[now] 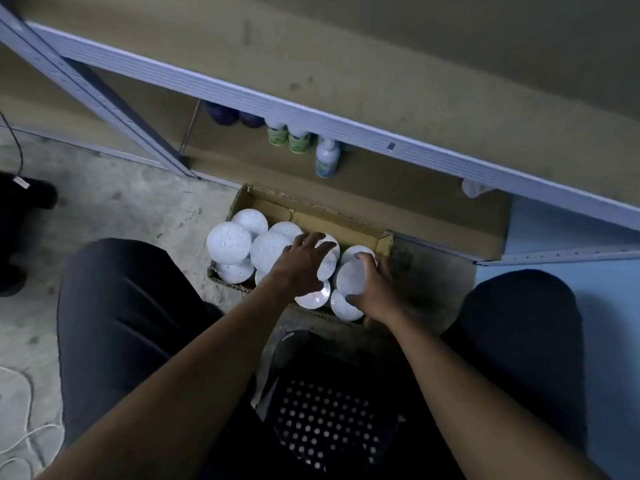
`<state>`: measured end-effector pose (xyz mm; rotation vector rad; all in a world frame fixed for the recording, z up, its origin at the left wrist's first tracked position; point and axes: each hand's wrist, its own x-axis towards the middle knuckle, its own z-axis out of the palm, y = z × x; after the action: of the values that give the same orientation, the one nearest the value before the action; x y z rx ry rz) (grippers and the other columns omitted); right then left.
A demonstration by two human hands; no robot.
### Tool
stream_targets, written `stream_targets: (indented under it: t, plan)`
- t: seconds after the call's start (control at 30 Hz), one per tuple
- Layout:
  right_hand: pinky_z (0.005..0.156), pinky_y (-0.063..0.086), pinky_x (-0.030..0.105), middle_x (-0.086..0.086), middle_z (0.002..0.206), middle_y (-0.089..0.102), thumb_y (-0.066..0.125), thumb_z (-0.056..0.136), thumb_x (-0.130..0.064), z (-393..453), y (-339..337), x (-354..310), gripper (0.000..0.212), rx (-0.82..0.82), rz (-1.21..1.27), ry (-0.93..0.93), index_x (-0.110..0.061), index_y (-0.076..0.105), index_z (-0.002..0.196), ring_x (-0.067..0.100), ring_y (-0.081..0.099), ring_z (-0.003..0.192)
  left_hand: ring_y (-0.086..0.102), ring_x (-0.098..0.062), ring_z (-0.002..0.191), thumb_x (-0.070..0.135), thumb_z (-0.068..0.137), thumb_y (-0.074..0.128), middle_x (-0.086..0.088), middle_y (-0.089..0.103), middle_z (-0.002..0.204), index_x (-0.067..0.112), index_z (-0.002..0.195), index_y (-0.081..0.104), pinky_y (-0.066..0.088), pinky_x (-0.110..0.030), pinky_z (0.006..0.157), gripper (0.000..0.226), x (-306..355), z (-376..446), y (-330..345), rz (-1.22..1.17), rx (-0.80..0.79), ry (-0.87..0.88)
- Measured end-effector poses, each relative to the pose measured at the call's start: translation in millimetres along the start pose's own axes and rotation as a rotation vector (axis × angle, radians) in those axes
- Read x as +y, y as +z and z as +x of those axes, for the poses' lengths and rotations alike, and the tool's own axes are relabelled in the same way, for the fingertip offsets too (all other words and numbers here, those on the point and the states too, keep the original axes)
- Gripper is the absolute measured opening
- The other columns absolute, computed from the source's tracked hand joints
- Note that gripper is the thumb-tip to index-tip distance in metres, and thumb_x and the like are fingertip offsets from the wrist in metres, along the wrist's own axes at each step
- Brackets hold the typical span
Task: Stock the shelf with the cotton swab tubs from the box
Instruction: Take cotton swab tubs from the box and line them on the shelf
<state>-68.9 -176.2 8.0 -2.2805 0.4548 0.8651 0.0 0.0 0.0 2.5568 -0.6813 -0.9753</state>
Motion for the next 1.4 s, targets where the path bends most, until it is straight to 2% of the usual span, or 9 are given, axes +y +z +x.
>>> stream_targets:
  t: [0.1,0.23,0.37,0.53,0.7,0.87,1.07,1.3,1.4]
  plan:
    - [0.11,0.039,0.044,0.004,0.156,0.015,0.085,0.076,-0.021,17,10,6,0.094,0.019,0.034,0.014,-0.032,0.027,0.149,0.028,0.026,0.143,0.026,-0.03,0.141,0.029,0.078,0.077,-0.001,0.023,0.158,0.028,0.151,0.03,0.039,-0.049,0.106,0.087,-7,20,9,0.06,-0.008,0.01]
    - [0.106,0.037,0.04,0.007,0.153,0.012,0.085,0.074,-0.027,34,27,15,0.094,0.025,-0.015,-0.001,-0.027,0.028,0.149,0.03,0.023,0.141,0.036,-0.031,0.132,0.038,0.074,0.08,-0.003,0.03,0.15,0.025,0.147,0.035,0.045,-0.047,0.099,0.087,-19,45,25,0.124,-0.085,0.014]
    - [0.108,0.036,0.044,0.004,0.154,0.005,0.085,0.073,-0.036,39,39,23,0.099,0.054,-0.109,0.01,-0.029,0.023,0.15,0.035,0.018,0.143,0.037,-0.032,0.129,0.043,0.068,0.083,-0.003,0.034,0.143,0.023,0.142,0.037,0.046,-0.049,0.096,0.089,-20,53,28,0.159,-0.086,0.052]
    - [0.107,0.038,0.049,0.004,0.153,0.006,0.084,0.071,-0.045,43,50,28,0.102,0.101,-0.157,0.006,-0.033,0.019,0.149,0.036,0.02,0.141,0.033,-0.032,0.133,0.048,0.063,0.086,-0.004,0.027,0.148,0.023,0.148,0.026,0.045,-0.048,0.099,0.107,-19,51,38,0.306,-0.1,0.055]
    - [0.11,0.035,0.054,0.0,0.156,-0.001,0.087,0.066,-0.045,37,57,26,0.11,0.149,-0.129,-0.021,-0.041,0.012,0.147,0.036,0.016,0.144,0.032,-0.033,0.135,0.045,0.065,0.085,-0.006,0.022,0.153,0.021,0.152,0.019,0.044,-0.045,0.1,0.111,-21,44,51,0.357,0.021,0.083]
    - [0.109,0.039,0.047,-0.001,0.156,-0.001,0.086,0.07,-0.04,22,52,31,0.105,0.214,-0.088,-0.056,-0.039,0.018,0.15,0.031,0.02,0.143,0.031,-0.031,0.136,0.043,0.068,0.083,-0.006,0.023,0.153,0.019,0.152,0.021,0.041,-0.041,0.104,0.107,-21,37,55,0.342,0.111,0.102]
    - [0.1,0.045,0.04,0.0,0.15,0.024,0.082,0.075,-0.04,10,46,28,0.084,0.226,-0.154,-0.095,-0.038,0.036,0.144,0.031,0.037,0.134,0.034,-0.03,0.134,0.038,0.067,0.086,-0.004,0.03,0.149,0.02,0.148,0.032,0.043,-0.044,0.102,0.099,-12,38,47,0.271,0.064,0.039]
    - [0.101,0.046,0.035,0.002,0.146,0.045,0.088,0.067,-0.032,13,42,26,0.085,0.237,-0.172,-0.129,-0.029,0.047,0.141,0.025,0.043,0.134,0.048,-0.029,0.127,0.042,0.056,0.091,-0.005,0.047,0.139,0.022,0.142,0.047,0.045,-0.04,0.102,0.099,-14,45,43,0.218,0.063,0.063]
    - [0.101,0.046,0.036,0.003,0.145,0.047,0.089,0.065,-0.033,17,44,28,0.087,0.234,-0.184,-0.13,-0.029,0.047,0.141,0.027,0.045,0.132,0.052,-0.027,0.123,0.046,0.052,0.091,-0.001,0.051,0.134,0.025,0.138,0.051,0.048,-0.038,0.098,0.097,-16,46,44,0.209,0.069,0.063]
